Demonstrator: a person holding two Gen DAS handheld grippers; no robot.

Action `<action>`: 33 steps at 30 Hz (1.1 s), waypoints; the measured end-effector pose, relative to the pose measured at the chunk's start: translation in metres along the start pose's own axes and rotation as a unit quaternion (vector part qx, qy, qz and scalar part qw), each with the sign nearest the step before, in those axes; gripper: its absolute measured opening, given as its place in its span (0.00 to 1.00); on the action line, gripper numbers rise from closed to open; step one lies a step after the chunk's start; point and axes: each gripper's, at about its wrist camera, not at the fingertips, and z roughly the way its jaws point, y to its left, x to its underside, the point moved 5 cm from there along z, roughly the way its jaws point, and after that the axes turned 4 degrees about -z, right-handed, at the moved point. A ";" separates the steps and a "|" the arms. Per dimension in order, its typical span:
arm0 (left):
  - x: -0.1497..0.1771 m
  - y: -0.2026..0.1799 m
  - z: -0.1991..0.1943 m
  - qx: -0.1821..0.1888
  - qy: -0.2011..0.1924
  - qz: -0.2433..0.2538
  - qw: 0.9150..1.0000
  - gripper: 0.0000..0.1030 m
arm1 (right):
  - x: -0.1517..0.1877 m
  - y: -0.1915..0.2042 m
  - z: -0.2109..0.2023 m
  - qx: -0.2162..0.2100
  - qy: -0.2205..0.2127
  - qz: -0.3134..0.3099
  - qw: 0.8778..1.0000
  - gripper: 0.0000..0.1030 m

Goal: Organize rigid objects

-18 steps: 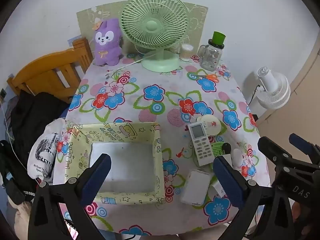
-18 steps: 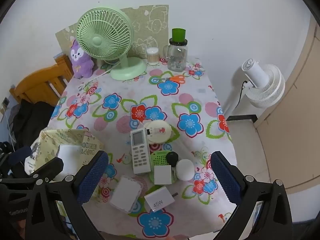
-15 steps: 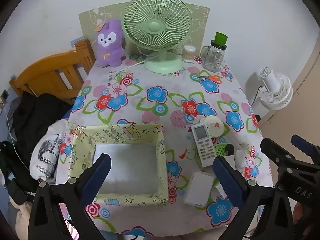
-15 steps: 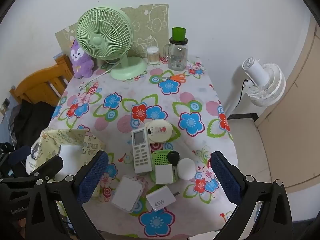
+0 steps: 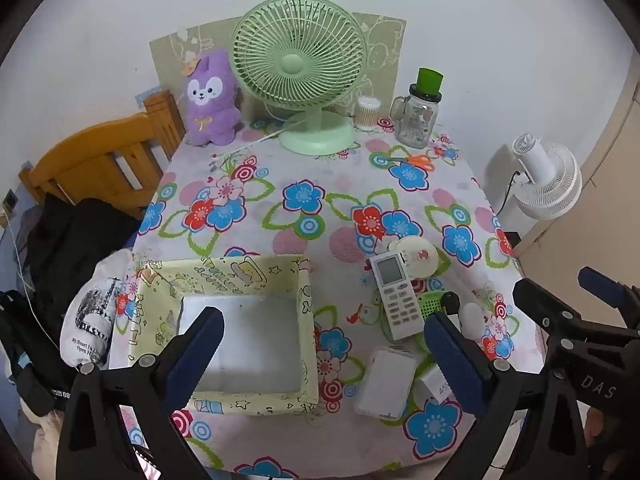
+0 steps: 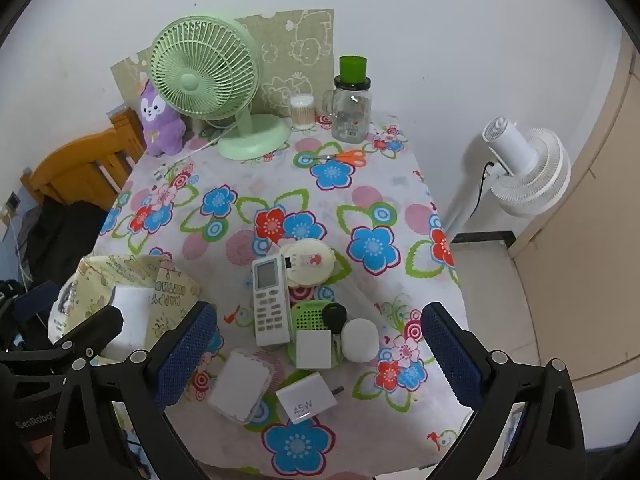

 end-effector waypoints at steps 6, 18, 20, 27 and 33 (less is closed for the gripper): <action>-0.001 -0.002 0.006 0.004 0.011 -0.007 1.000 0.98 | 0.000 -0.006 0.000 -0.006 0.001 0.012 1.000 1.00; 0.003 -0.008 0.011 0.008 0.019 -0.001 1.000 0.98 | 0.000 -0.009 -0.001 0.006 -0.007 0.002 1.000 1.00; 0.003 -0.009 0.011 0.008 0.018 0.000 1.000 0.97 | 0.001 -0.009 -0.001 0.006 -0.007 0.002 1.000 1.00; 0.002 -0.009 0.012 0.009 0.016 0.001 1.000 0.97 | 0.001 -0.008 -0.001 0.006 -0.008 0.000 1.000 1.00; 0.000 -0.008 0.012 0.004 0.009 0.007 1.000 0.97 | 0.000 -0.007 0.000 0.007 -0.005 0.000 1.000 1.00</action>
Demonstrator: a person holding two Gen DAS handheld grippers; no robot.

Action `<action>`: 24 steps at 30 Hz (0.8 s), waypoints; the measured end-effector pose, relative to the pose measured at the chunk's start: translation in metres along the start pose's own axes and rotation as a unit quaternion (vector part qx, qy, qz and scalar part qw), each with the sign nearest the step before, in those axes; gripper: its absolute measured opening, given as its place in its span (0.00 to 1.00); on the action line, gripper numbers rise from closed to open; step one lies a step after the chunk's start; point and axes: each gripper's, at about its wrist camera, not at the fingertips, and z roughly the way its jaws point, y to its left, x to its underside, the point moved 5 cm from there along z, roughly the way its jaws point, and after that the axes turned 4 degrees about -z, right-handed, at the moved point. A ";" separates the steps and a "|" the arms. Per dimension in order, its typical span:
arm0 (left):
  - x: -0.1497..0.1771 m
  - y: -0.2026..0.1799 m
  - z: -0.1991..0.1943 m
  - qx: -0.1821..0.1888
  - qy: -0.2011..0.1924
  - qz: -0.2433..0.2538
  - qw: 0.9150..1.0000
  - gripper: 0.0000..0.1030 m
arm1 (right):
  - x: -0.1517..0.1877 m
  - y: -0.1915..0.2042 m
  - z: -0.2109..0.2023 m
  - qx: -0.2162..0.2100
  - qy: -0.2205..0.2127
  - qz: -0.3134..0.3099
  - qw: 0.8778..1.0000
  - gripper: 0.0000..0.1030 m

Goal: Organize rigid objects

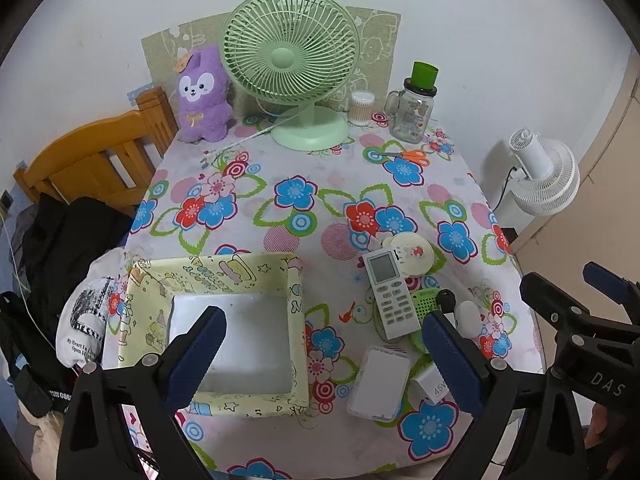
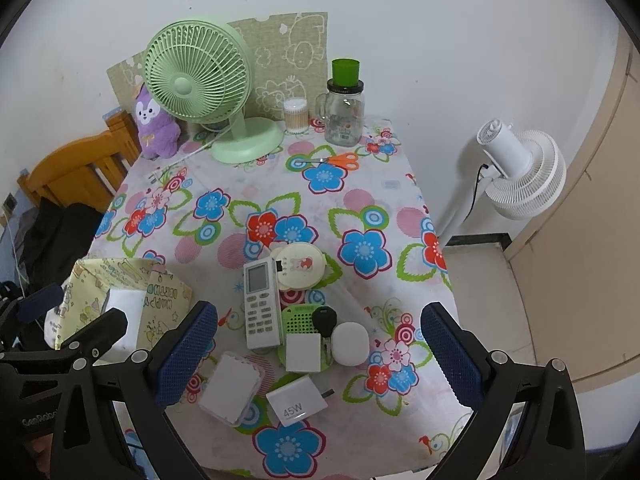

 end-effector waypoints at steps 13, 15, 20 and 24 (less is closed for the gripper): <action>-0.001 -0.001 -0.001 -0.003 -0.005 0.007 1.000 0.97 | 0.000 0.000 -0.005 0.000 -0.015 -0.003 1.000 1.00; -0.001 -0.001 -0.003 -0.004 -0.007 0.007 1.000 0.97 | -0.001 0.001 -0.007 -0.002 -0.017 -0.004 1.000 1.00; -0.003 0.001 -0.010 -0.008 -0.016 0.005 1.000 0.97 | -0.002 0.003 -0.014 -0.006 -0.025 -0.007 1.000 1.00; -0.004 0.002 -0.017 -0.011 -0.024 0.004 1.000 0.97 | -0.005 0.004 -0.020 -0.008 -0.030 -0.009 0.999 1.00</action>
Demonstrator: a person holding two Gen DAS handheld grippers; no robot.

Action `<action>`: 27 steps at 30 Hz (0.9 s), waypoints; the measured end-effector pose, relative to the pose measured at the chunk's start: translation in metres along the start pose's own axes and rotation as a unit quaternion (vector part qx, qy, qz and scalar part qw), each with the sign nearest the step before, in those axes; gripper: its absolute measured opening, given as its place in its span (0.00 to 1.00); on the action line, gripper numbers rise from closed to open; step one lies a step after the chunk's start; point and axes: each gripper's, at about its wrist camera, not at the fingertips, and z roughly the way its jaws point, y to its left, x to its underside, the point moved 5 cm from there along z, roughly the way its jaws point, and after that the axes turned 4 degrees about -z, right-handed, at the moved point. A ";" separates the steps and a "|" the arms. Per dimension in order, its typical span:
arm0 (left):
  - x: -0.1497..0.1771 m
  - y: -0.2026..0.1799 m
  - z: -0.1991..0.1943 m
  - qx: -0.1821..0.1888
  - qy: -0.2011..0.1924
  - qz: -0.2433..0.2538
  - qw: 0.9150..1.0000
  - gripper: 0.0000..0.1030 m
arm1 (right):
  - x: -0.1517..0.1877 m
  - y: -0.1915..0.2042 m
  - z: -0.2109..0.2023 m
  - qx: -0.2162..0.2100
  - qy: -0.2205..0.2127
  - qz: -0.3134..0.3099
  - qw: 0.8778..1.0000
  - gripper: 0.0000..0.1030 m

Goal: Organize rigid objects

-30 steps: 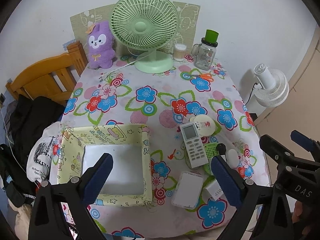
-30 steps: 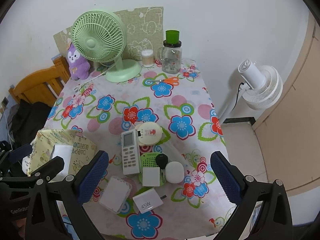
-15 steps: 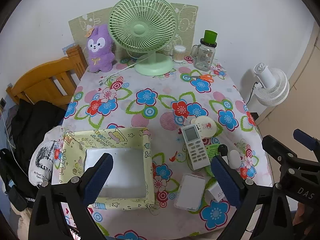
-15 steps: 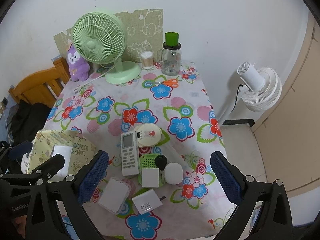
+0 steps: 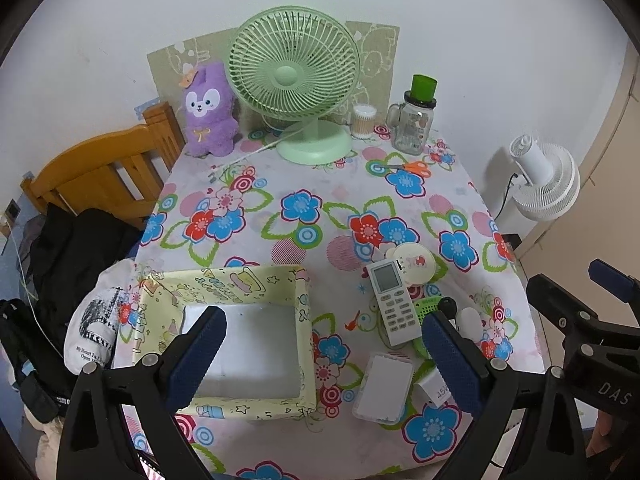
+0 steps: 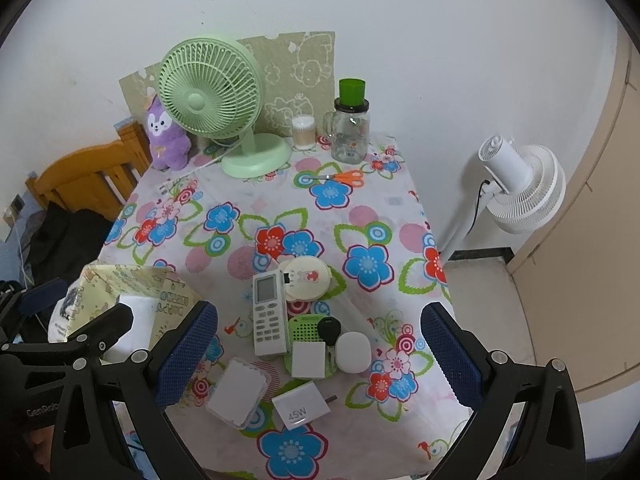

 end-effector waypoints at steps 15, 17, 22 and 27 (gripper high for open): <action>0.001 0.003 -0.016 -0.007 -0.014 -0.009 1.000 0.97 | -0.001 0.005 -0.016 -0.005 -0.010 -0.006 1.000 1.00; 0.001 0.004 -0.017 -0.008 -0.014 -0.009 1.000 0.97 | -0.001 0.006 -0.017 -0.007 -0.009 -0.005 1.000 1.00; 0.001 0.006 -0.018 -0.008 -0.017 -0.008 1.000 0.97 | -0.001 0.008 -0.018 -0.004 -0.012 -0.003 1.000 1.00; 0.002 0.007 -0.019 -0.007 -0.016 -0.010 1.000 0.97 | -0.001 0.008 -0.019 -0.001 -0.011 -0.007 1.000 1.00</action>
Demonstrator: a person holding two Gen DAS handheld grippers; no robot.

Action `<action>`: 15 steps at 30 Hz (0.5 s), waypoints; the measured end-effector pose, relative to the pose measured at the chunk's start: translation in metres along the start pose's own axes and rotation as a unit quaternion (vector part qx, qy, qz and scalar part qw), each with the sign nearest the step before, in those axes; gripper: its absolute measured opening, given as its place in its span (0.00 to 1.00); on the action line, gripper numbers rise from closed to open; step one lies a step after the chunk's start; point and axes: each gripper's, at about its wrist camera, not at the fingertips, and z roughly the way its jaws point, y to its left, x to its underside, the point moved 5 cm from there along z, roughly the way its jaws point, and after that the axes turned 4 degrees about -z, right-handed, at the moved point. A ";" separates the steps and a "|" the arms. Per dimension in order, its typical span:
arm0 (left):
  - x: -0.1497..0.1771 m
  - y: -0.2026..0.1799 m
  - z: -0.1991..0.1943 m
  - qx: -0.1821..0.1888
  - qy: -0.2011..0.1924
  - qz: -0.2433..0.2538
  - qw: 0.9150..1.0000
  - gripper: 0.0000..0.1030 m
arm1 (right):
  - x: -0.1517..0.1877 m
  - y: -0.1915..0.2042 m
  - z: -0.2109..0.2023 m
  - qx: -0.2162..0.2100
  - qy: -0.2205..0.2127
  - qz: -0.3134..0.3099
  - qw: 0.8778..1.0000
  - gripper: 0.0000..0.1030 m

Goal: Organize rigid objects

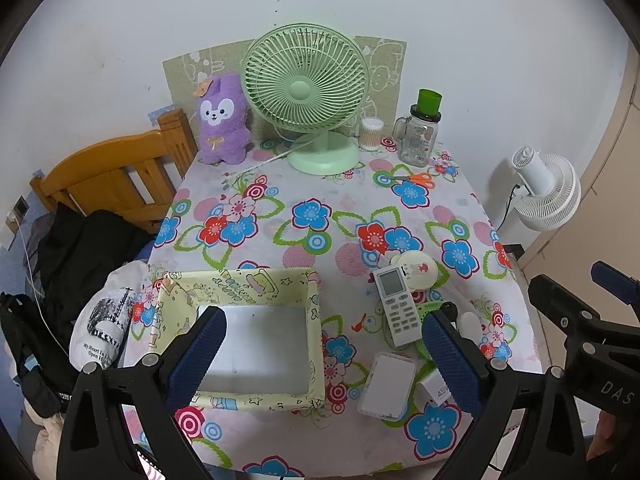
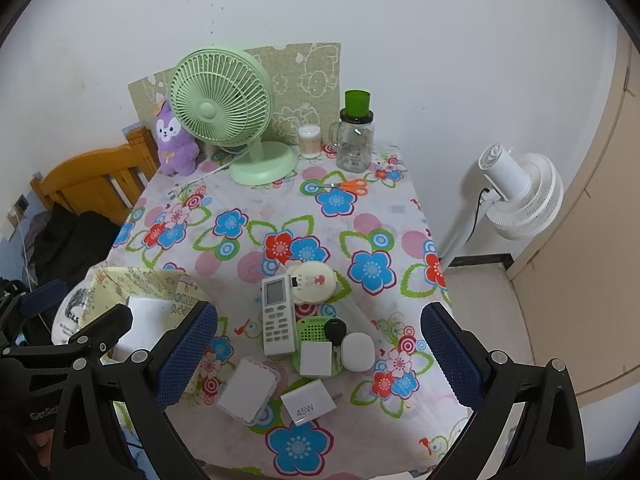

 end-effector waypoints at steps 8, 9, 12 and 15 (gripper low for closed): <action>0.000 0.004 -0.001 0.009 0.000 -0.001 1.000 0.97 | -0.003 0.004 -0.001 0.008 -0.005 -0.004 1.000 1.00; 0.000 0.004 -0.001 0.010 0.000 -0.001 1.000 0.97 | -0.003 0.004 -0.001 0.008 -0.005 -0.004 1.000 1.00; -0.001 0.005 0.001 0.015 0.001 -0.004 1.000 0.97 | -0.003 0.004 -0.001 0.009 -0.003 -0.003 1.000 1.00; 0.001 0.006 0.006 0.022 0.008 -0.006 1.000 0.97 | -0.002 0.004 0.002 0.012 0.002 -0.003 1.000 1.00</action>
